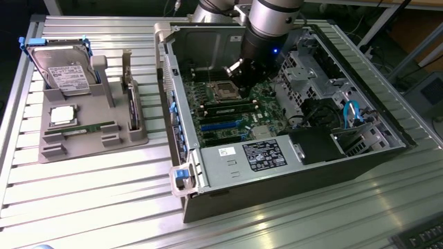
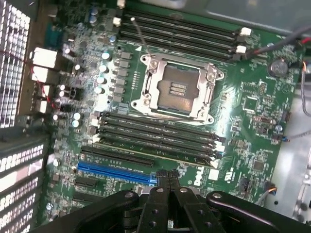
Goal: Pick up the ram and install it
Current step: 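Press down the ram until it locks into place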
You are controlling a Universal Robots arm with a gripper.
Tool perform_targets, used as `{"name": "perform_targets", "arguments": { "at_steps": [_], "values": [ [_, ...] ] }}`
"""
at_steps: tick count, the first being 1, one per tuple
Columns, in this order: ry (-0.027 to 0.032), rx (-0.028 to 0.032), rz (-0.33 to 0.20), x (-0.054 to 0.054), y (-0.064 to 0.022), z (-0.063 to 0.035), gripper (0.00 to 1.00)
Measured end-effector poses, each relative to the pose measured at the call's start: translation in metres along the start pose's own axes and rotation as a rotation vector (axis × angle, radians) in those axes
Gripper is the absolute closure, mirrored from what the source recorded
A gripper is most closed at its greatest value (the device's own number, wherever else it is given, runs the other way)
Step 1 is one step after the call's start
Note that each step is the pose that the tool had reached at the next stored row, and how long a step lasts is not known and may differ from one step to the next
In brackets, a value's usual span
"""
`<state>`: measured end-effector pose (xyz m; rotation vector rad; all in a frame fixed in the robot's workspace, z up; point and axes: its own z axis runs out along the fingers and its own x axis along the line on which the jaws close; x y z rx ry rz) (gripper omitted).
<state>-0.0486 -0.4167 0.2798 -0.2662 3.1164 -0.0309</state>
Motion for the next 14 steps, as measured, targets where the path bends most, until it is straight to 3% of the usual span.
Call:
{"name": "perform_targets", "arguments": {
  "at_steps": [7, 14],
  "values": [
    [0.0024, 0.0013, 0.104, 0.0, 0.0, 0.0, 0.89],
    [0.0027, 0.0013, 0.111, 0.0, 0.0, 0.0, 0.89]
  ]
}}
